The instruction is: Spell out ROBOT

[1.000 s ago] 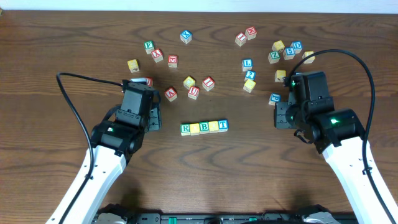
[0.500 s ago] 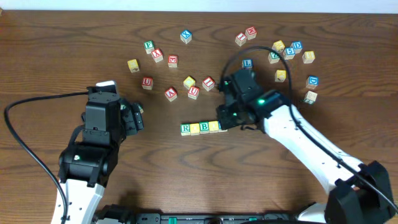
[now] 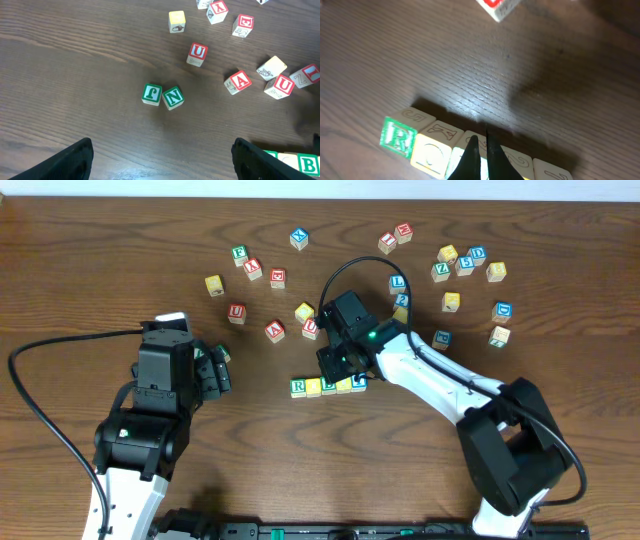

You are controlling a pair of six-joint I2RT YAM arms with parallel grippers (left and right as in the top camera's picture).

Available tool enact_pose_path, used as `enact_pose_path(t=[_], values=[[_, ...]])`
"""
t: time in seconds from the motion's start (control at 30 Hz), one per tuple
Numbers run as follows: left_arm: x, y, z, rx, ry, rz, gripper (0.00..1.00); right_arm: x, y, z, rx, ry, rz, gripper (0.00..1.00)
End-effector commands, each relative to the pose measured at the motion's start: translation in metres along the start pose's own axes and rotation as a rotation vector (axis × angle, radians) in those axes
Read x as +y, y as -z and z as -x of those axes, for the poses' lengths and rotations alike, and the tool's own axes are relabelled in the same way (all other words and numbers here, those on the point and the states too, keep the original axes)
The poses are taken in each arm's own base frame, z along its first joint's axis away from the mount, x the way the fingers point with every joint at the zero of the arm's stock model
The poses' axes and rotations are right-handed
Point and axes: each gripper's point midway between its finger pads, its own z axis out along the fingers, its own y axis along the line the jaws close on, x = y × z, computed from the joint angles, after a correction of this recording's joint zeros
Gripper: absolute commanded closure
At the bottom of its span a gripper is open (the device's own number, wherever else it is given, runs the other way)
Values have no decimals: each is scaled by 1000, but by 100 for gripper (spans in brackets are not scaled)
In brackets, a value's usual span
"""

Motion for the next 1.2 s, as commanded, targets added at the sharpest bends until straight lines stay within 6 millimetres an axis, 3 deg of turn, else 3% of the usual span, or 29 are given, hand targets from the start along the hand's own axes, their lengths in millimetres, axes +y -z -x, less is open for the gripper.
enact_pose_path(t=[0.0, 0.23, 0.53, 0.83, 0.97, 1.07, 1.17], values=[[0, 7, 10, -26, -3, -6, 13, 3, -12, -1, 20, 6, 7, 99], [0, 7, 10, -27, -3, -6, 13, 2, -20, -4, 32, 5, 9, 99], [0, 7, 10, -26, -3, -6, 13, 15, -21, -8, 41, 34, 28, 99], [0, 7, 10, -26, -3, -6, 13, 11, -21, -4, 25, 35, 17, 99], [0, 7, 10, -26, -3, -6, 13, 13, -11, 16, -19, 49, 24, 99], [0, 7, 10, -26, -3, -6, 13, 18, 11, 43, -50, 73, 26, 99], [0, 7, 10, -26, -3, -6, 13, 22, 25, 47, -32, 92, 18, 99]])
